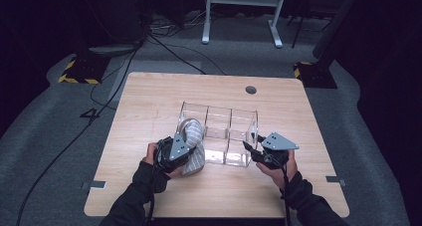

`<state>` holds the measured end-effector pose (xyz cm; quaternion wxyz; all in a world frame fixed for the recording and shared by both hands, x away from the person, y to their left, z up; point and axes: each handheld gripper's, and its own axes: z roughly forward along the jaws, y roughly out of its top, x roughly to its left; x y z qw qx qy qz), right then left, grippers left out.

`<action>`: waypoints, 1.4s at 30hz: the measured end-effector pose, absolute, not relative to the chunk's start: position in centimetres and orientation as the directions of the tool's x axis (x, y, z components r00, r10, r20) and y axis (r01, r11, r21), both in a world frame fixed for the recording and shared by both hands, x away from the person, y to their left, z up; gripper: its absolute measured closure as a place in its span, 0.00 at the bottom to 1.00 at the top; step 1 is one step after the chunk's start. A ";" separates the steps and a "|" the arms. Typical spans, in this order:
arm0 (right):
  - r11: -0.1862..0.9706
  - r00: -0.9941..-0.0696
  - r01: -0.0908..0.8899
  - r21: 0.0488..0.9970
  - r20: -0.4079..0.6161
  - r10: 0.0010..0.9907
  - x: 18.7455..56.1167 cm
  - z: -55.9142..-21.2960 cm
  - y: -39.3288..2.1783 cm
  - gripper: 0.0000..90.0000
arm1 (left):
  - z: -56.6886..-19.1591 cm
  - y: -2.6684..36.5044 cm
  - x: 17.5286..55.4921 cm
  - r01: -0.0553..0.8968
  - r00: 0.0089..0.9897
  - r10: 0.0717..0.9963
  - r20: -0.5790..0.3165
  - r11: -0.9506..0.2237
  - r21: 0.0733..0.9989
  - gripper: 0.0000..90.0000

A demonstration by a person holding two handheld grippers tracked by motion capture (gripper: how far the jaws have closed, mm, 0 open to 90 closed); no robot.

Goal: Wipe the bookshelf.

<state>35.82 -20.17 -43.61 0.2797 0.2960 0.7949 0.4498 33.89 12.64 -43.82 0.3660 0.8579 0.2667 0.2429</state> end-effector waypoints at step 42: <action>0.424 -0.667 0.211 0.881 -0.187 0.721 35.9 -43.7 -20.1 0.61 | -38.8 10.0 31.5 0.081 0.783 0.591 0.196 -0.409 0.909 0.81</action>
